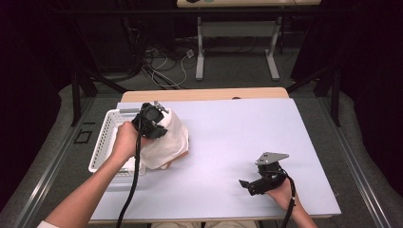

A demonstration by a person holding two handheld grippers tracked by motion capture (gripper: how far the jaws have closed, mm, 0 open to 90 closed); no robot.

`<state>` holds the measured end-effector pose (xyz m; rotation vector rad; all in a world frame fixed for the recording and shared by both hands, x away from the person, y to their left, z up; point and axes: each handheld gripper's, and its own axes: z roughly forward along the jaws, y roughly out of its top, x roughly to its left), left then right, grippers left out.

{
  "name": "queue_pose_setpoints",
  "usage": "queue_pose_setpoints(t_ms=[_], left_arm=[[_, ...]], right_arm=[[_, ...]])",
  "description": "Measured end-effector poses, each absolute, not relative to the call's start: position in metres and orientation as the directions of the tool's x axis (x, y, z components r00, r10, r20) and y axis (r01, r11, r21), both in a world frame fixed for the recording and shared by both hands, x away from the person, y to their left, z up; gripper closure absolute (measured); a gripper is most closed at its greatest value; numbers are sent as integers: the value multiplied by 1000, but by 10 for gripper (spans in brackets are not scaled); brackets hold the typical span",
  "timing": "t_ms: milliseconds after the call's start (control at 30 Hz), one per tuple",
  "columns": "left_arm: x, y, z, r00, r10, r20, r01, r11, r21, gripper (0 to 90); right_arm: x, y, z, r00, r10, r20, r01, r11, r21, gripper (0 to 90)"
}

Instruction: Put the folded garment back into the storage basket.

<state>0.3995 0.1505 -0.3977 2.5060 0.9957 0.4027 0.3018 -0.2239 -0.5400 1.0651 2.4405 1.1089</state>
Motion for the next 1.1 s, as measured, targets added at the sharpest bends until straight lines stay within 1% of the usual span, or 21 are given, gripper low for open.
queue_pose_setpoints(t_ms=[367, 567, 600, 633, 667, 1100], left_arm=[[401, 157, -378, 685, 715, 136, 581, -650, 491, 844], [402, 166, -368, 668, 729, 150, 587, -639, 497, 844], [403, 168, -366, 671, 723, 163, 579, -649, 493, 844], [402, 169, -365, 660, 735, 153, 589, -633, 502, 845], [403, 171, -363, 664, 729, 165, 581, -642, 500, 844], [403, 189, -341, 626, 755, 192, 588, -620, 520, 845]], right_arm=[[302, -224, -540, -700, 712, 64, 515, 440, 735, 0], [302, -224, -540, -701, 710, 64, 515, 442, 734, 0], [302, -224, -540, -705, 707, 58, 508, 446, 737, 0], [302, -224, -540, -705, 707, 58, 509, 446, 736, 0], [302, -224, -540, -704, 707, 60, 509, 445, 737, 0], [302, -223, -541, -707, 705, 63, 510, 446, 736, 0]])
